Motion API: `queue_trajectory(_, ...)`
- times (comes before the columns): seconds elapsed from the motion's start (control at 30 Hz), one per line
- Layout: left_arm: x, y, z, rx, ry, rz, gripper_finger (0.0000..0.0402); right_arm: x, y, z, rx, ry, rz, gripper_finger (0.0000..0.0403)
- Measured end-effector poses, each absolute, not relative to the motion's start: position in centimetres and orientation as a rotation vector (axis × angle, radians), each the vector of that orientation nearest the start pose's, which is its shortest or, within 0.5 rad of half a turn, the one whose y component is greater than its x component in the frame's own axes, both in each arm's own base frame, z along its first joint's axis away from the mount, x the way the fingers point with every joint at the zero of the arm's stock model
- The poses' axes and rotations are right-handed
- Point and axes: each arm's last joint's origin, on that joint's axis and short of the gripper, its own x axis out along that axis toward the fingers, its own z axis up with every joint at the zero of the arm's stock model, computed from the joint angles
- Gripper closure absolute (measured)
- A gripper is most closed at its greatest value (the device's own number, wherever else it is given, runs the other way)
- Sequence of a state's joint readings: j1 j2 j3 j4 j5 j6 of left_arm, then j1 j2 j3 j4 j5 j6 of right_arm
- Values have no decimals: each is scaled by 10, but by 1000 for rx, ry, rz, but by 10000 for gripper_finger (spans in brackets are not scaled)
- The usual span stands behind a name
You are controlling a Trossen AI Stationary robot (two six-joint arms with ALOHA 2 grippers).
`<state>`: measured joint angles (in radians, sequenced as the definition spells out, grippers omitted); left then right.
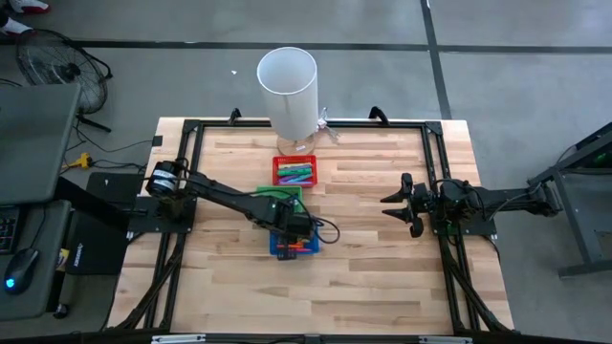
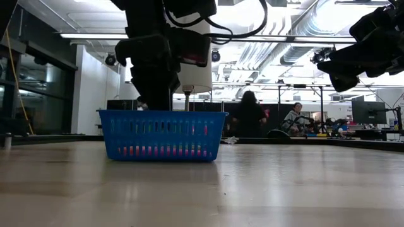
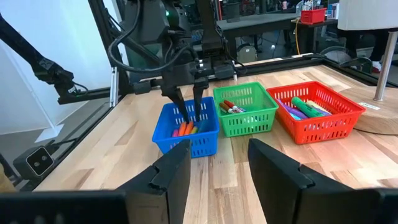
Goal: Pick & Place Markers
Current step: Return to Home Position
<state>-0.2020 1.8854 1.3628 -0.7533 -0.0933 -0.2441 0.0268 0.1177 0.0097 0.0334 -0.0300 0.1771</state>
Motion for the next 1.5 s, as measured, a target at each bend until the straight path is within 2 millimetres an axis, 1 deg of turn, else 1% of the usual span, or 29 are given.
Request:
queue_trajectory(0.17, 368, -69, 194, -35, 1230, 56, 318, 104, 4, 161, 177, 79, 50, 253)
queue_trajectory(0.33, 365, -64, 216, -41, 1137, 60, 318, 104, 4, 161, 177, 79, 50, 253)
queue_trajectory(0.43, 362, -58, 223, -44, 1090, 87, 318, 104, 4, 161, 177, 79, 50, 253)
queue_trajectory(0.57, 352, -46, 232, -73, 974, 109, 318, 104, 4, 161, 176, 79, 50, 253)
queue_trajectory(0.67, 342, -40, 232, -98, 869, 112, 318, 104, 4, 161, 176, 79, 50, 253)
queue_trajectory(0.73, 339, -37, 233, -120, 758, 105, 318, 104, 4, 161, 177, 80, 50, 253)
queue_trajectory(0.77, 333, -35, 231, -126, 734, 108, 318, 104, 4, 160, 177, 81, 50, 253)
queue_trajectory(0.83, 330, -29, 230, -149, 646, 103, 318, 104, 4, 161, 176, 79, 50, 253)
queue_trajectory(0.9, 322, -22, 226, -165, 611, 107, 318, 105, 4, 160, 177, 87, 49, 253)
queue_trajectory(1.0, 318, -11, 223, -193, 559, 99, 318, 105, 4, 159, 176, 93, 49, 253)
queue_trajectory(1.07, 311, -4, 222, -210, 536, 88, 318, 105, 4, 159, 176, 98, 48, 253)
queue_trajectory(1.17, 300, 3, 225, -228, 452, 71, 318, 105, 4, 159, 176, 103, 47, 253)
queue_trajectory(1.23, 287, 3, 220, -228, 427, 72, 318, 105, 4, 158, 177, 106, 46, 253)
queue_trajectory(1.33, 270, 2, 216, -226, 334, 77, 318, 106, 4, 158, 176, 109, 46, 253)
queue_trajectory(1.4, 256, 1, 209, -229, 307, 68, 318, 106, 4, 158, 177, 109, 47, 253)
queue_trajectory(1.5, 237, 1, 201, -269, 263, 68, 318, 106, 4, 158, 176, 110, 47, 253)
